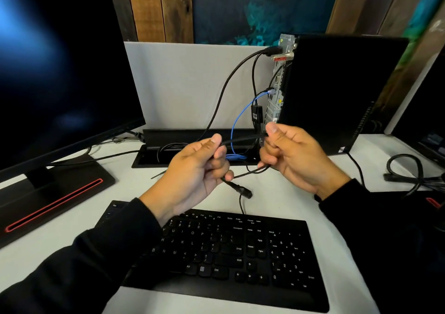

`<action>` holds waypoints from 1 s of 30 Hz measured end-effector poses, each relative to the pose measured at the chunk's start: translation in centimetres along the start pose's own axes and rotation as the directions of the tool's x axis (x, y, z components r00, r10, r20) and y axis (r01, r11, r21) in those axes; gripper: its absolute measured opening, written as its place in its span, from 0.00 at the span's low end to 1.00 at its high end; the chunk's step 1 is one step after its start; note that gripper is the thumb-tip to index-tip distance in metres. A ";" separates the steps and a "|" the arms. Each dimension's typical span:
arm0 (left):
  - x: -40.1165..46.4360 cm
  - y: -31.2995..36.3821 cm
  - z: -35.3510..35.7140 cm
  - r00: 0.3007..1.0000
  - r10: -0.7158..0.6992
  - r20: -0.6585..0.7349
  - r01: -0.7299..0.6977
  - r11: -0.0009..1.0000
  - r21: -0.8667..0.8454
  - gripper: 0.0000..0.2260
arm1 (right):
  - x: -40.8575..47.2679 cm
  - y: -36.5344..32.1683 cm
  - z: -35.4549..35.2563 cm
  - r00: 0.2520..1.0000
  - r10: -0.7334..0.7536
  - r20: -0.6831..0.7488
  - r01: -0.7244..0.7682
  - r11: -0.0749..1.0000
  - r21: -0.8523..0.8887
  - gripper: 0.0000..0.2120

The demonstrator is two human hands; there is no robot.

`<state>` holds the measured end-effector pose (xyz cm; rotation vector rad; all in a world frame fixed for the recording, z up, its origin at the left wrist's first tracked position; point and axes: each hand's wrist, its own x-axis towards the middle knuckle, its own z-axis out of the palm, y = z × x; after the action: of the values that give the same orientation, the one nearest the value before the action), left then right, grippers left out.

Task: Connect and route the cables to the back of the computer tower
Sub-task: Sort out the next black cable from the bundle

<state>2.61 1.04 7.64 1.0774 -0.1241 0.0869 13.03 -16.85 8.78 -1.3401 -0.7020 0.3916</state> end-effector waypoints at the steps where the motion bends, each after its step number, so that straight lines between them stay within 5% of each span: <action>1: 0.2 0.0 0.3 1.000 0.014 -0.017 -0.014 1.000 -0.020 0.17 | 0.1 0.3 0.0 1.000 -0.014 -0.024 0.014 1.000 0.000 0.17; 12: -0.3 -0.2 -0.4 0.998 0.050 0.037 -0.042 0.980 -0.196 0.15 | 0.0 4.8 -0.3 0.978 -0.209 -0.002 0.179 0.843 -0.508 0.10; 15: -0.1 0.0 -0.8 0.997 0.081 0.010 -0.077 0.973 -0.216 0.15 | -0.1 6.9 -1.6 0.972 -0.236 0.006 0.193 0.777 -0.599 0.15; 19: 0.3 0.1 -1.8 0.992 0.091 -0.084 -0.110 0.958 -0.266 0.14 | -0.4 8.3 -3.4 0.926 -0.375 0.041 0.238 0.496 -0.835 0.21; 24: 0.3 0.0 -1.9 0.992 0.083 -0.091 -0.104 0.959 -0.262 0.14 | -0.6 9.1 -3.1 0.967 -0.249 0.053 0.122 0.270 -0.955 0.23; 27: 0.2 -0.1 -2.2 0.994 0.065 -0.088 -0.080 0.982 -0.173 0.13 | -0.6 8.7 -2.8 0.956 -0.290 0.037 0.154 0.395 -0.906 0.21; 30: 0.0 -0.6 -2.3 0.997 0.050 -0.062 -0.057 0.992 -0.115 0.12 | -0.1 7.5 -1.9 0.940 -0.311 -0.138 0.083 0.604 -0.792 0.15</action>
<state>2.86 2.80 6.05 0.9543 -0.1039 0.1581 15.17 -16.80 1.32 -2.0677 -0.8226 -0.3459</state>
